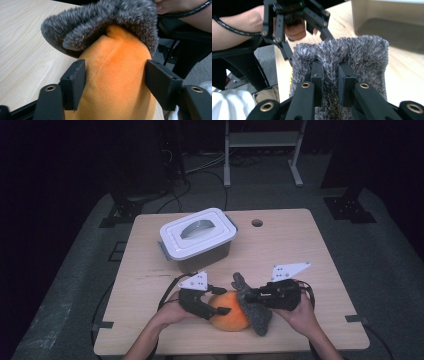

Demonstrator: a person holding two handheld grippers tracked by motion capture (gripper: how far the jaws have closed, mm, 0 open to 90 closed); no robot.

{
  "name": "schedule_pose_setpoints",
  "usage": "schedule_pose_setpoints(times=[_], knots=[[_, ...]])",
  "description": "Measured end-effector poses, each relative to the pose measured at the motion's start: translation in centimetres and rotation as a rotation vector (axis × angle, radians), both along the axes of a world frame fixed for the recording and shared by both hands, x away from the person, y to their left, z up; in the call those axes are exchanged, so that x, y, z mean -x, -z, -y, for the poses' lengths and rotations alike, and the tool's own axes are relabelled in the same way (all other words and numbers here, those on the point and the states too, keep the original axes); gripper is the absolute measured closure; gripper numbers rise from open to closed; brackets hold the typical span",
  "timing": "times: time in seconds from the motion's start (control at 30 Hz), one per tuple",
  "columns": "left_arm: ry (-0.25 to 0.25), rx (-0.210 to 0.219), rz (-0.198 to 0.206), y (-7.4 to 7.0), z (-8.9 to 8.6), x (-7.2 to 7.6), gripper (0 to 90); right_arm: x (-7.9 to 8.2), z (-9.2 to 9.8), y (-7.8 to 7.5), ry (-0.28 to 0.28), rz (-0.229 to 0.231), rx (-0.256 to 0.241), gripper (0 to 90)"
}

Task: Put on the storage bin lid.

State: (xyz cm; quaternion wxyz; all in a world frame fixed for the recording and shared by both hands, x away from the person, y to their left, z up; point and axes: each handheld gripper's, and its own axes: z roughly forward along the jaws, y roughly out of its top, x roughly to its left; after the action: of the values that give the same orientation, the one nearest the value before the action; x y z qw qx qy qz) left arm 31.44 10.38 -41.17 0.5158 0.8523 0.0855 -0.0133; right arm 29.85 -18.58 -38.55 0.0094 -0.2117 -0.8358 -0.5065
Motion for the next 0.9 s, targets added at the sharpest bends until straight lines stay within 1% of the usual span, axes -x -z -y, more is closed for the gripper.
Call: schedule_pose_setpoints(times=[0.03,0.07,0.13,0.2,0.23,0.27,0.33,0.37,0.4,0.43,0.47,0.5,0.57,0.6,0.63,0.67,0.7,0.73,0.8,0.83,0.9], knots=[[-0.017,-0.012,-0.006,0.1,0.0,0.0,23.8,-0.1,0.1,0.2,-0.004,-0.007,0.001,76.7],[-0.023,-0.024,-0.014,0.3,0.0,-0.1,16.2,-0.1,0.4,0.3,-0.004,-0.012,0.003,76.7],[-0.026,-0.034,-0.031,0.8,-0.2,-0.4,13.1,-0.2,0.8,0.5,0.0,-0.023,-0.003,76.6],[-0.018,-0.044,-0.055,1.4,-0.1,-0.7,12.7,-0.2,1.1,0.7,0.005,-0.029,-0.003,76.6],[-0.01,-0.043,-0.052,1.5,-0.1,-0.7,13.4,-0.3,1.2,0.8,0.005,-0.033,-0.002,76.5],[-0.005,-0.041,-0.049,1.5,-0.1,-0.6,17.3,-0.4,1.4,0.9,0.008,-0.04,0.004,76.4],[-0.006,-0.04,-0.021,1.3,-0.1,-0.4,28.6,-0.7,1.8,1.0,0.012,-0.057,0.011,76.3],[-0.003,-0.046,-0.012,1.1,-0.1,-0.3,33.1,-0.8,2.1,1.0,0.019,-0.074,0.018,76.3],[-0.003,-0.05,0.008,0.9,-0.2,-0.1,35.8,-0.9,2.5,1.0,0.024,-0.079,0.024,76.3],[-0.004,-0.05,0.017,0.7,-0.3,-0.1,37.9,-0.8,2.7,0.9,0.034,-0.075,0.029,76.5],[-0.009,-0.047,0.018,0.5,-0.3,0.0,38.9,-0.6,2.9,0.7,0.046,-0.062,0.026,76.7],[-0.02,-0.045,0.028,0.3,-0.3,0.0,40.0,-0.4,2.9,0.4,0.052,-0.044,0.018,76.9],[-0.043,-0.057,0.053,-0.2,-0.1,0.1,41.3,0.1,2.4,-0.6,0.05,-0.002,-0.011,77.0],[-0.053,-0.055,0.056,-0.4,0.0,0.2,41.4,0.3,2.0,-0.9,0.047,0.012,-0.015,77.0],[-0.06,-0.064,0.066,-0.6,0.0,0.3,41.4,0.4,1.7,-1.2,0.044,0.025,-0.01,76.9],[-0.064,-0.072,0.069,-0.6,0.1,0.3,41.4,0.5,1.1,-1.3,0.037,0.039,0.012,76.9],[-0.062,-0.083,0.072,-0.5,0.0,0.3,41.3,0.4,0.7,-1.2,0.034,0.042,0.031,77.0],[-0.059,-0.081,0.066,-0.4,0.0,0.4,40.9,0.3,0.5,-0.8,0.029,0.033,0.042,76.9],[-0.047,-0.077,0.057,-0.2,0.0,0.3,37.7,-0.1,0.5,0.3,0.016,-0.002,0.045,77.0],[-0.043,-0.068,0.051,-0.2,0.0,0.3,35.5,-0.3,0.7,0.6,0.014,-0.023,0.044,76.9],[-0.051,-0.065,0.048,-0.3,0.0,0.1,27.6,-0.4,1.2,0.9,0.014,-0.044,0.044,76.9]])
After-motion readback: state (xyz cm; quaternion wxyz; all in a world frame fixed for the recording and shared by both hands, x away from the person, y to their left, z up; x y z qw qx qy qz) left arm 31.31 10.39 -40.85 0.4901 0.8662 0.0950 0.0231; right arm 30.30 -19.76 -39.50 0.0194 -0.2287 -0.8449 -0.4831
